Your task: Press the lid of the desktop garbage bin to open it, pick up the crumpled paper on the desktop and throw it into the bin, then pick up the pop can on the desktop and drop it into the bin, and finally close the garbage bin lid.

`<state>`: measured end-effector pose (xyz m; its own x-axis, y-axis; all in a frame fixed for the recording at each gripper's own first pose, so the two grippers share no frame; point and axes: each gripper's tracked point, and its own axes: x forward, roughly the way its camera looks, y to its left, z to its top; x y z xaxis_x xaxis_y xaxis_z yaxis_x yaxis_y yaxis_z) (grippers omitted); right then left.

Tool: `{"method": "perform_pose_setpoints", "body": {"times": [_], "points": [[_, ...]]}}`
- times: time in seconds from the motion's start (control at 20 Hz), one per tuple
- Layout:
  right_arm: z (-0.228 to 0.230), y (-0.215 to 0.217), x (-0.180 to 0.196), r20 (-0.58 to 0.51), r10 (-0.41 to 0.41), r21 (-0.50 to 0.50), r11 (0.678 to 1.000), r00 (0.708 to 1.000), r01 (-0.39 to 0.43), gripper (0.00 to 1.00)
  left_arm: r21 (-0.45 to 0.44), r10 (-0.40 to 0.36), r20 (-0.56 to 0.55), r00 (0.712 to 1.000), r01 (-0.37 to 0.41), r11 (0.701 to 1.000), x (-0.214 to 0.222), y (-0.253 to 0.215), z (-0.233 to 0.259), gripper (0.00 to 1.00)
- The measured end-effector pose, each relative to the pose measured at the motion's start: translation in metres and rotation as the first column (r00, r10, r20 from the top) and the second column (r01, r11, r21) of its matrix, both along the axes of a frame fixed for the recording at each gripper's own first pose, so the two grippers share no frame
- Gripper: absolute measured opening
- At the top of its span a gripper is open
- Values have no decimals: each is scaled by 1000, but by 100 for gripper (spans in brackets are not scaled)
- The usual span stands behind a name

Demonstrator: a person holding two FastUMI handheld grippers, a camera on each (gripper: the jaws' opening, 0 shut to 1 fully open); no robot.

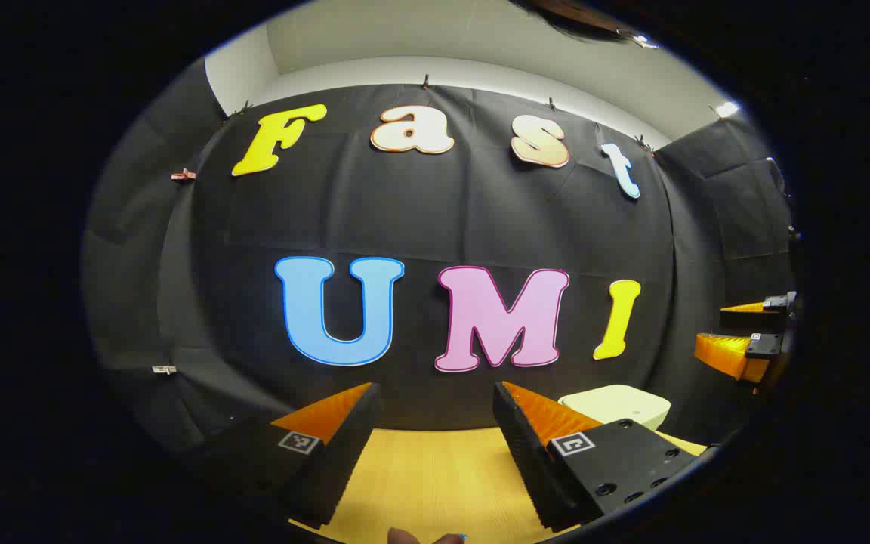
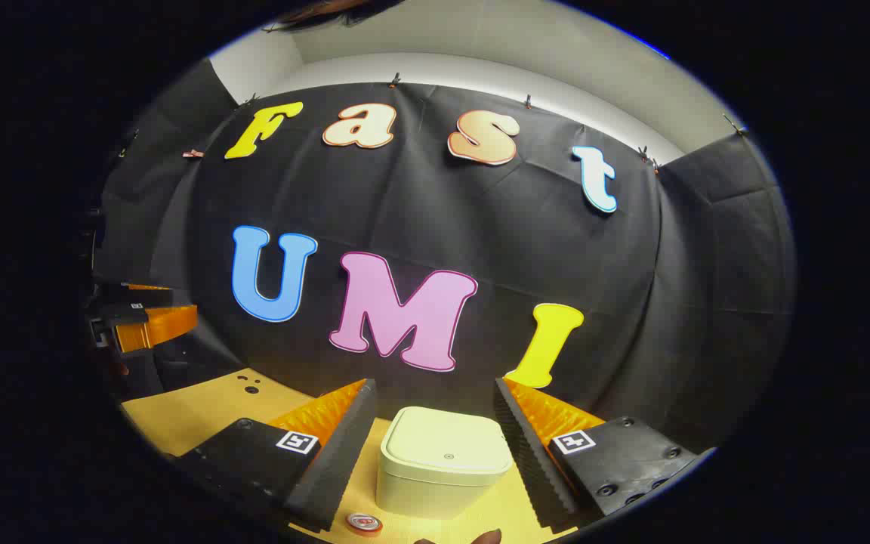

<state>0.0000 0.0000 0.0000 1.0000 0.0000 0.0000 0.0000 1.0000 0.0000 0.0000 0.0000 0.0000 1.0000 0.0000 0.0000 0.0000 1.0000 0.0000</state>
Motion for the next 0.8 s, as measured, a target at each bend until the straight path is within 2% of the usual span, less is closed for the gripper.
{"method": "perform_pose_setpoints", "body": {"times": [0.2,0.6,0.8], "points": [[-2,3,1,3,-2,-10,1000,1000,2,96,-3,-15,-11,1000,15,1000,2,-3,-4,95],[-2,17,3,-4,11,33,999,1000,-11,96,12,-20,-18,1000,21,1000,-1,0,-9,95],[0,19,7,1,7,7,1000,1000,-7,96,15,-19,-17,1000,19,1000,1,2,-10,95]]}}
